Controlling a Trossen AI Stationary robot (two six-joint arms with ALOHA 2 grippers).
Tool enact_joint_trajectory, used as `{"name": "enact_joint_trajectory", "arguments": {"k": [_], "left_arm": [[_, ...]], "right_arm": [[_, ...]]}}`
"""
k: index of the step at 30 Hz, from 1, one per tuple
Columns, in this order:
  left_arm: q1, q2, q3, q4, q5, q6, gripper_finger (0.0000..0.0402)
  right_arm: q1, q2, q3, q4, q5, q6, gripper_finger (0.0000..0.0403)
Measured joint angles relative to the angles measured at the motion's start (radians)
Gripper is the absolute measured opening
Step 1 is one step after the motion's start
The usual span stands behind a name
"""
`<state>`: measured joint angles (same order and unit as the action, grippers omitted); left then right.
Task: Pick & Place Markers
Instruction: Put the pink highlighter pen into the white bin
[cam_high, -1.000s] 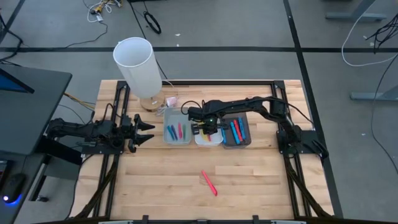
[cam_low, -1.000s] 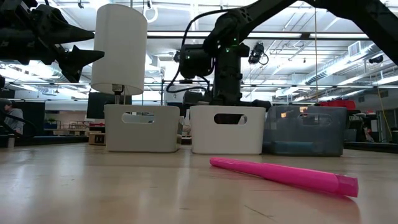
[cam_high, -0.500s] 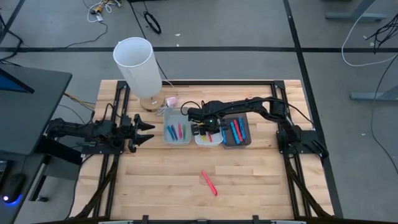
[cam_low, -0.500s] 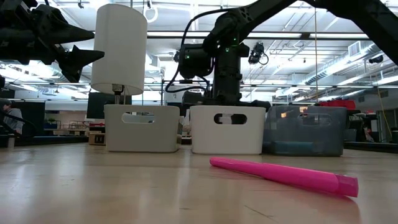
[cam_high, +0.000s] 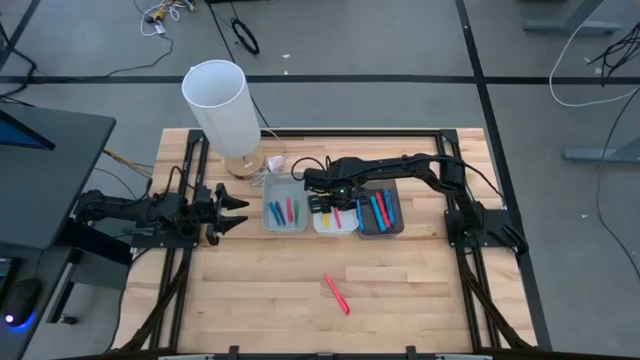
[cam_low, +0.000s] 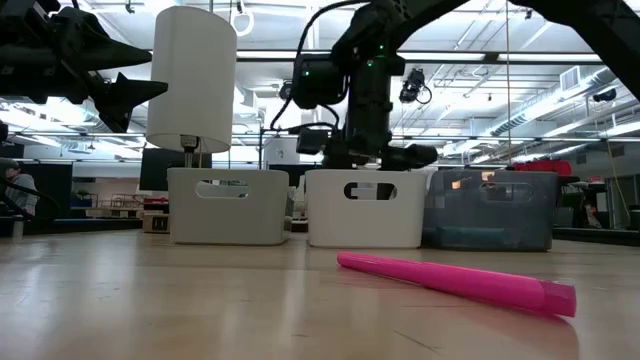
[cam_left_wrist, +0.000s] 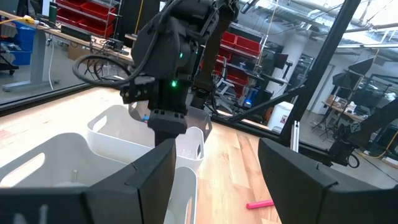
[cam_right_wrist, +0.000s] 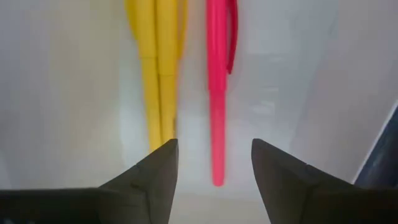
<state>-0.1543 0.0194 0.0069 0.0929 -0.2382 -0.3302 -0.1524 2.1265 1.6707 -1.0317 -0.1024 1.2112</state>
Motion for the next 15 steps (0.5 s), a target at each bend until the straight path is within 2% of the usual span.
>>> {"name": "enact_joint_trajectory", "arguments": {"k": [8,15], "left_arm": [[0.0,0.0,0.0,0.0,0.0,0.0,0.0234],[0.0,0.0,0.0,0.0,0.0,0.0,0.0234]], "right_arm": [[0.026,-0.045,0.02,-0.038,-0.002,0.017,0.0203],[0.039,-0.052,0.094,-0.085,0.006,0.019,0.0203]]}}
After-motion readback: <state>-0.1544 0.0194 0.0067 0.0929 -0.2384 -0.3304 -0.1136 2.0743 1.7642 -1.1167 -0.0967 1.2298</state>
